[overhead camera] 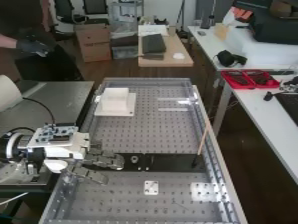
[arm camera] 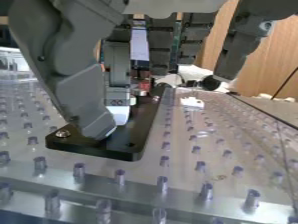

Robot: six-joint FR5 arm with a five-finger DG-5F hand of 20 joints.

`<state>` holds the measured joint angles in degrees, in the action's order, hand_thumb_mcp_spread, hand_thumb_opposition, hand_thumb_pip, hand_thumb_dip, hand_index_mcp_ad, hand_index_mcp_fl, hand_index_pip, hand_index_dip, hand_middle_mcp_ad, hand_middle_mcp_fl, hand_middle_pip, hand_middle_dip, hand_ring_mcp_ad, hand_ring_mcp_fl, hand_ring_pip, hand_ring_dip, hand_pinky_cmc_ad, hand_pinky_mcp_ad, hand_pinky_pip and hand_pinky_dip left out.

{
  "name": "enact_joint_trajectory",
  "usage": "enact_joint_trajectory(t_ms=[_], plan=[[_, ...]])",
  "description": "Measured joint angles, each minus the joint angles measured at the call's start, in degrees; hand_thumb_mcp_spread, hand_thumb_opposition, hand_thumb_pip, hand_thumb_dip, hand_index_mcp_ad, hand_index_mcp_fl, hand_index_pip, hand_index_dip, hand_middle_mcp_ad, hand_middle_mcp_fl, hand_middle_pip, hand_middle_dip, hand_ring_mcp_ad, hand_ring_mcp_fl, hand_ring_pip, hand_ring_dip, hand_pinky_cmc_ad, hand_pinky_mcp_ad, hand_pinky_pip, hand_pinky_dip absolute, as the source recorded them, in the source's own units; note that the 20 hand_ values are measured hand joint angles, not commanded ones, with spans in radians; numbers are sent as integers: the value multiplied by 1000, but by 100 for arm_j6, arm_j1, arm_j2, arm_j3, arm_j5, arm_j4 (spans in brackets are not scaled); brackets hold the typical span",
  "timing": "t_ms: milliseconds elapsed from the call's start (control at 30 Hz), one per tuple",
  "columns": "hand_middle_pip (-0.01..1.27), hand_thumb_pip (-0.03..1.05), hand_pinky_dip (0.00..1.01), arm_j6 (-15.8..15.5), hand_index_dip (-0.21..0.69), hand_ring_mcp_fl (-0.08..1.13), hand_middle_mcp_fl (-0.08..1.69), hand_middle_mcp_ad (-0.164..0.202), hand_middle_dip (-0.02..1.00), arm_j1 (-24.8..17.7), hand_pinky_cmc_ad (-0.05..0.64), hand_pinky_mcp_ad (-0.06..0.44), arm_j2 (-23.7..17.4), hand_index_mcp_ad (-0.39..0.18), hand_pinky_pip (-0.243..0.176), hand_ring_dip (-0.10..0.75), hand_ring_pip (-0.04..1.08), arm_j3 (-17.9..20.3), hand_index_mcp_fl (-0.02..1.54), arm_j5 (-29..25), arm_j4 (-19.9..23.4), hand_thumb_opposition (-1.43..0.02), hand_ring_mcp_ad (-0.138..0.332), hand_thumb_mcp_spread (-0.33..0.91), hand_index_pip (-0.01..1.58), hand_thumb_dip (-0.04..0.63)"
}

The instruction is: Grab the smaller nut and place it in the white container

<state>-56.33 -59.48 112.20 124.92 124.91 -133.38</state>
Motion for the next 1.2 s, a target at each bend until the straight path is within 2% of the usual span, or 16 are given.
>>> enact_joint_trajectory(t_ms=[100, 267, 733, 933, 1200], plan=[[127, 738, 447, -19, 56, -3, 126, 65, 220, -4, 333, 262, -9, -136, -51, 126, 120, -16, 264, 12, -17, -850, 84, 414, 1524, 237], [127, 688, 449, -28, 49, -3, 147, 66, 220, -14, 332, 262, -42, -133, -45, 126, 120, -51, 316, 28, -60, -867, 84, 415, 1520, 234], [127, 688, 450, -87, 47, -3, 147, 66, 220, -132, 332, 265, -309, -133, -44, 126, 117, -195, 316, 146, -349, -864, 82, 412, 1520, 234], [127, 688, 450, -164, 47, -3, 152, 72, 220, -303, 332, 262, -635, -133, -44, 126, 117, -286, 316, 204, -840, -867, 86, 412, 1520, 234], [126, 688, 450, -440, 47, -3, 185, 66, 220, -871, 330, 262, -1125, -133, -44, 126, 117, -606, 314, 233, -1973, -867, 80, 412, 1520, 234]])
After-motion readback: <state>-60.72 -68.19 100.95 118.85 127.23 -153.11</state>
